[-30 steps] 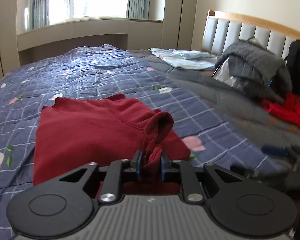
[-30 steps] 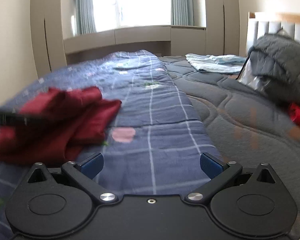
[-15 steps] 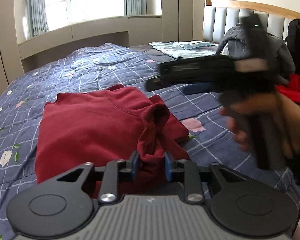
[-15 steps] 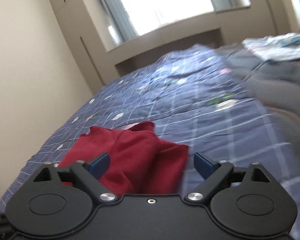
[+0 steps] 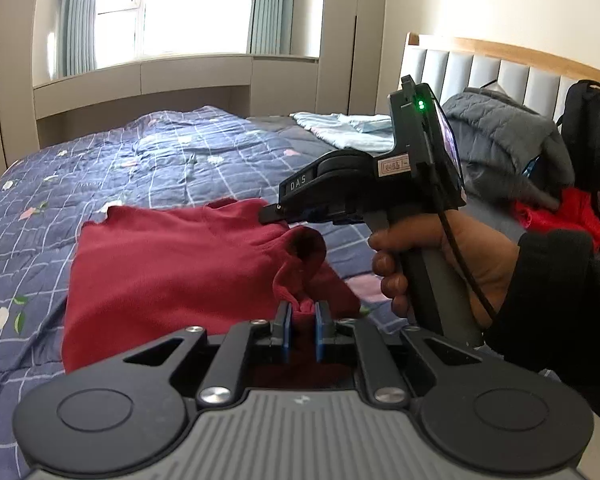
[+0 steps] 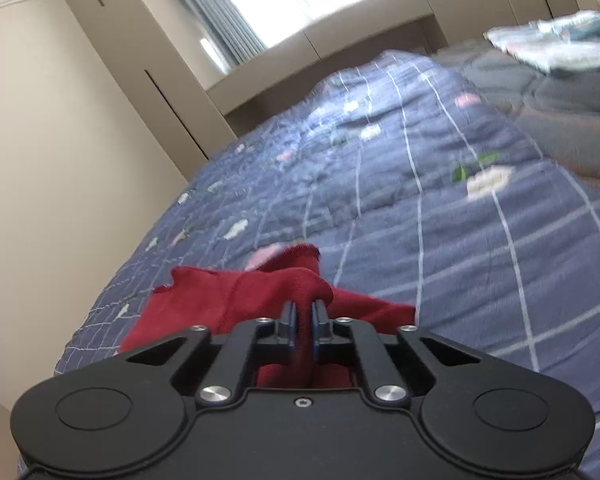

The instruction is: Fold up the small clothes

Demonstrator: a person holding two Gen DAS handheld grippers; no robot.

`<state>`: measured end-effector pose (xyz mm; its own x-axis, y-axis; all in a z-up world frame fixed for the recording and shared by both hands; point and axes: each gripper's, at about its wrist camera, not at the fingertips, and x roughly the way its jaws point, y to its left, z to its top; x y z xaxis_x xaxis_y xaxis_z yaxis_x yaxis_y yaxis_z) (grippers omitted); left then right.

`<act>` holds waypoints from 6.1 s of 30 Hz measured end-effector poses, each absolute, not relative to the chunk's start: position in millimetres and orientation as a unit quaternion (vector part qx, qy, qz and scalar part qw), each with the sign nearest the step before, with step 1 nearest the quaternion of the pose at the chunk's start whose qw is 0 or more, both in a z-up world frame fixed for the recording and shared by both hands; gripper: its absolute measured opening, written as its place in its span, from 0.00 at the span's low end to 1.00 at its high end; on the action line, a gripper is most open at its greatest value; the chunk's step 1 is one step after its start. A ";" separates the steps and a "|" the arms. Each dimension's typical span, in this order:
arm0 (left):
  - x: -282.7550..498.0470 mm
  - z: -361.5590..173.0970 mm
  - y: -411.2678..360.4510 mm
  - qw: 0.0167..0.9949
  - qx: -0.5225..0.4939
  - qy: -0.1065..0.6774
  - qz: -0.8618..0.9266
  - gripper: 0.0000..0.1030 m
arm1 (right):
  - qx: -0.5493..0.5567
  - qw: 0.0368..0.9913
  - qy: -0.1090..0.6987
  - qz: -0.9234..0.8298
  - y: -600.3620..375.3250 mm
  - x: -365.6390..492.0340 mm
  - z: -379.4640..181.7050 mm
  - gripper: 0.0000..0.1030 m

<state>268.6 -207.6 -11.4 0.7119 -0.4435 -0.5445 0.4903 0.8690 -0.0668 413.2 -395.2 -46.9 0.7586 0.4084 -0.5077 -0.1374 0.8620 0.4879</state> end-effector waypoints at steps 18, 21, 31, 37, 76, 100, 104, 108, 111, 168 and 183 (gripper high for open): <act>273.3 -31.3 -221.8 0.905 0.044 0.320 -0.279 0.15 | 0.180 0.926 0.313 0.107 -412.1 401.3 -53.4 0.07; 274.0 -28.2 -215.7 0.900 0.030 0.328 -0.284 0.26 | 0.169 0.929 0.313 0.104 -409.3 400.9 -49.9 0.18; 290.9 4.9 -151.7 0.917 -0.081 0.325 -0.216 0.85 | 0.096 0.955 0.268 0.088 -394.3 393.5 -27.5 0.82; 364.4 -0.1 -107.5 0.931 -0.090 0.346 -0.080 0.95 | 0.031 0.961 0.251 0.113 -362.9 403.0 -27.3 0.99; 371.1 -49.5 -106.7 0.929 -0.035 0.365 -0.045 0.99 | -0.001 0.958 0.287 0.010 -380.4 310.9 -64.9 0.99; 318.3 -47.5 -81.5 0.904 -0.094 0.417 -0.025 0.99 | 0.027 0.960 0.280 0.007 -363.6 261.3 -73.7 0.99; 317.6 -49.1 -81.4 0.904 -0.093 0.417 -0.024 0.99 | 0.058 0.955 0.290 -0.012 -373.7 261.0 -78.6 0.99; 317.8 -48.6 -81.3 0.903 -0.092 0.418 -0.024 0.99 | 0.075 0.959 0.273 -0.001 -378.0 256.4 -73.9 0.99; 318.4 -46.5 -81.7 0.905 -0.087 0.417 -0.026 1.00 | 0.107 0.965 0.239 0.018 -385.0 253.0 -61.7 0.99; 437.5 -44.3 -84.1 0.818 -0.167 0.523 -0.168 0.37 | 0.257 0.887 0.373 0.094 -381.1 381.2 -55.4 0.36; 420.4 10.0 -34.7 0.848 -0.140 0.491 -0.143 0.28 | 0.241 0.894 0.346 0.148 -319.0 383.3 -4.5 0.23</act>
